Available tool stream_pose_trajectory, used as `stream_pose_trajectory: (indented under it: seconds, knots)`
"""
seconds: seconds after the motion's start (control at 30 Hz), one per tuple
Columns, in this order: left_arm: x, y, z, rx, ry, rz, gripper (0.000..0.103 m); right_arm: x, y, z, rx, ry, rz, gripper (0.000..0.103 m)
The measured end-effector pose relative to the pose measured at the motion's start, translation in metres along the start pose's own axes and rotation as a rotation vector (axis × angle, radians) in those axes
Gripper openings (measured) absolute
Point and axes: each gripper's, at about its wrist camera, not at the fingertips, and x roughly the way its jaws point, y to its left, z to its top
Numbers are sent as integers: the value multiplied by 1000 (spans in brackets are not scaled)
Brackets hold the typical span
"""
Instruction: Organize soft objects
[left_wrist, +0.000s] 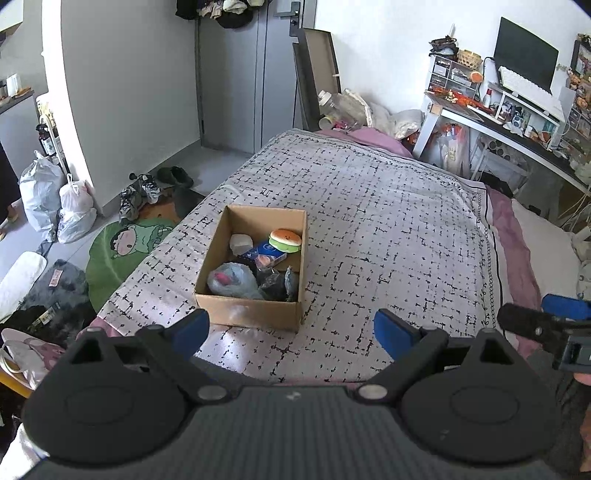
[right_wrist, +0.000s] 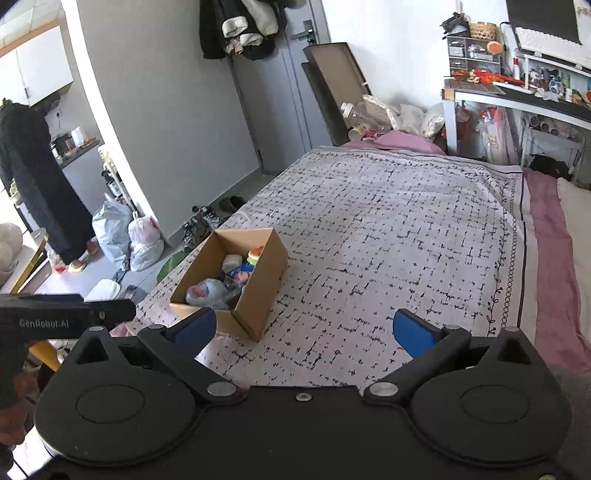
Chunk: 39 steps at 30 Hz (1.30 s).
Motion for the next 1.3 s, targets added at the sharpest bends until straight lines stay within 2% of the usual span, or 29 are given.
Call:
stream_pose_trajectory:
  seconds: [1.3]
  knots:
    - [4, 4, -1, -17, -3, -10, 95, 2, 1, -2, 3, 24, -24, 103]
